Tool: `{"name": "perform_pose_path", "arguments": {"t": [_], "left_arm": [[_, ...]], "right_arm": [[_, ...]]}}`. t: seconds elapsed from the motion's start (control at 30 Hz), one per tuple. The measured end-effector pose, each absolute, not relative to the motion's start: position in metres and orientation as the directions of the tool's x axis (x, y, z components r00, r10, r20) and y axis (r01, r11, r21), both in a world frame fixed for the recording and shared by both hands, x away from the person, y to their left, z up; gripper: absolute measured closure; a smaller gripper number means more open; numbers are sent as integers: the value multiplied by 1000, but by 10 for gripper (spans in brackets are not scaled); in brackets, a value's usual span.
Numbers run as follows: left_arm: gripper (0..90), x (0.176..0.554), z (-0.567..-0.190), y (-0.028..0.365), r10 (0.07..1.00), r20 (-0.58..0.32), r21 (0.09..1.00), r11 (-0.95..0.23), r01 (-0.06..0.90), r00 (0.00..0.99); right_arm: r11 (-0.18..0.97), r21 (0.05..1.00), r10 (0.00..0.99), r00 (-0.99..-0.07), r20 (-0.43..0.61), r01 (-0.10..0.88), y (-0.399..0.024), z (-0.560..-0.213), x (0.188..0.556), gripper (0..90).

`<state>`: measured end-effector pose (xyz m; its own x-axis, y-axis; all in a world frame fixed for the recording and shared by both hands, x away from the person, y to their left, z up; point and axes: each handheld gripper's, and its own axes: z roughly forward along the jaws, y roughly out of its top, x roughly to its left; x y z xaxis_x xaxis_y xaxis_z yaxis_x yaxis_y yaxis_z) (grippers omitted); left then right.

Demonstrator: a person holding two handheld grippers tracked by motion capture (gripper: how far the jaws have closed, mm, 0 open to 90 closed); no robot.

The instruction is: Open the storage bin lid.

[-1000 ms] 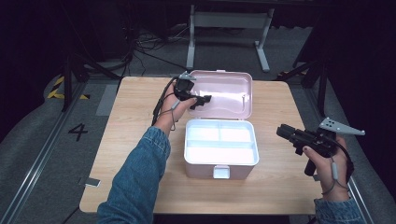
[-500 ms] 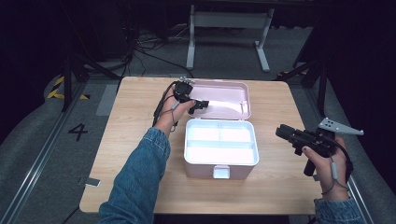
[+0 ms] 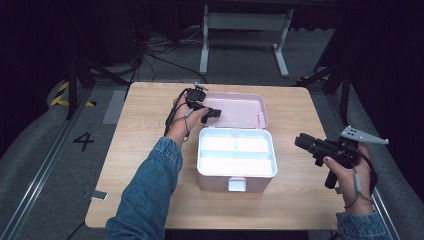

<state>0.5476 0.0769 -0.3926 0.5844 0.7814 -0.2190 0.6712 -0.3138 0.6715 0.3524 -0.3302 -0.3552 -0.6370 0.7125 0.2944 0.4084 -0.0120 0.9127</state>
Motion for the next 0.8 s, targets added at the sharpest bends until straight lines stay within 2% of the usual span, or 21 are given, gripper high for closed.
{"name": "perform_pose_path", "arguments": {"t": [0.07, 0.47, 0.8], "left_arm": [[205, 546, -390, 79, 783, -190, 692, -321, 647, 592], [208, 506, -342, 91, 750, -143, 789, -308, 532, 646], [212, 465, -308, 117, 740, -89, 838, -306, 452, 667]], "right_arm": [[-14, 913, 712, -637, 296, 408, -330, -355, 354, 655], [-18, 926, 705, -651, 279, 378, -320, -350, 377, 517], [-14, 927, 691, -666, 280, 376, -312, -345, 395, 495]]}}
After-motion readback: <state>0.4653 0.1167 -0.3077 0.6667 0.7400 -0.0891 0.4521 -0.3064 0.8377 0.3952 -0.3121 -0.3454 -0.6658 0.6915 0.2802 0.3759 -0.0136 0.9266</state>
